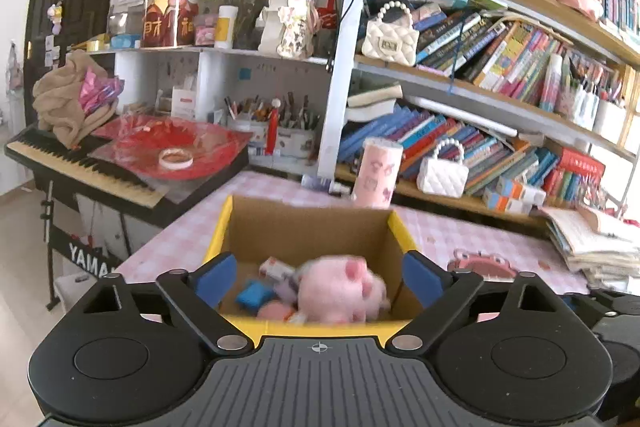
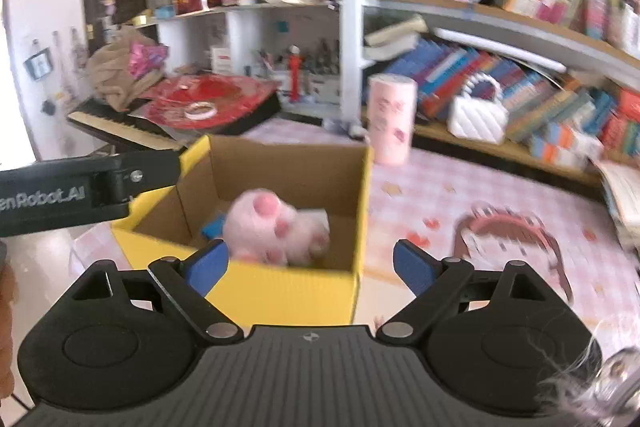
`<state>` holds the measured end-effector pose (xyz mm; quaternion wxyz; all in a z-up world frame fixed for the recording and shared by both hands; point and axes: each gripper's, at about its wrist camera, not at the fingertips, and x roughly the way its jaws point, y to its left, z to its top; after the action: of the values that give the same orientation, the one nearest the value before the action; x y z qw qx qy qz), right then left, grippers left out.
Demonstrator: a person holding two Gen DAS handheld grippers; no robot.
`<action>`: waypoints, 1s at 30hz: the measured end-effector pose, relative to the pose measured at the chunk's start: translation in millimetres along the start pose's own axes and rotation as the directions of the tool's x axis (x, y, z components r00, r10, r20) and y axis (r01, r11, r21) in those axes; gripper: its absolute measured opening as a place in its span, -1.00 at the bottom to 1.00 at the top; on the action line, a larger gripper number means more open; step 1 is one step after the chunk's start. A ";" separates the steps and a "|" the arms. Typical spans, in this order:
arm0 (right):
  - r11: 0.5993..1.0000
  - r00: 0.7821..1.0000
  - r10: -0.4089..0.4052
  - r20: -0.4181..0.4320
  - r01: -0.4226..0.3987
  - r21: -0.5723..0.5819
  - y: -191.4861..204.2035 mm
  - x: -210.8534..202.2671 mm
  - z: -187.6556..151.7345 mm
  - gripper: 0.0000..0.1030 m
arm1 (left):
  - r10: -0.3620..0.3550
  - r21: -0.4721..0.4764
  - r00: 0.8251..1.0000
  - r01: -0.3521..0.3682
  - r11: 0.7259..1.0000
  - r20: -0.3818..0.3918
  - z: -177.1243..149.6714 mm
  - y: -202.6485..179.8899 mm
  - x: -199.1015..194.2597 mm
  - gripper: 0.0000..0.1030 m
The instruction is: Organize objects
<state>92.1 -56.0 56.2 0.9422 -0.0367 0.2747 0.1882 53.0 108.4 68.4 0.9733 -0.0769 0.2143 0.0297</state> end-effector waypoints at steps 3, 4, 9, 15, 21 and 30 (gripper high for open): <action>0.997 0.998 -0.060 -0.013 0.061 0.053 -0.2 -19.7 -20.1 0.80 | 0.035 0.040 0.999 -0.035 0.999 -0.008 -18.2 -6.1 -15.3 0.86; 0.993 0.996 -0.090 -0.016 0.091 0.072 -0.6 -27.1 -28.1 0.83 | 0.053 0.063 0.998 -0.052 0.997 -0.014 -24.2 -9.8 -18.9 0.87; 0.962 0.971 -0.238 -0.036 0.241 0.129 -2.8 -59.6 -67.9 0.88 | 0.038 0.111 0.997 -0.030 0.993 -0.074 -55.3 -23.0 -36.7 0.89; 0.905 0.925 -0.367 -0.096 0.379 0.192 -10.7 -84.7 -109.4 0.95 | 0.031 0.174 0.991 -0.008 0.985 -0.128 -77.1 -37.6 -48.4 0.91; 0.856 0.887 -0.444 -0.125 0.461 0.232 -24.3 -98.1 -121.9 1.00 | 0.017 0.234 0.987 0.021 0.972 -0.159 -89.5 -53.2 -55.0 0.97; 0.848 0.870 -0.476 -0.126 0.493 0.194 -27.1 -109.1 -127.5 1.00 | 0.018 0.231 0.984 0.024 0.973 -0.177 -97.8 -68.6 -55.9 0.98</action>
<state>-46.9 -139.6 5.4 0.9466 -0.0074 0.3100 -0.0884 -31.7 23.5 13.7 0.9527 0.0348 0.3020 -0.0042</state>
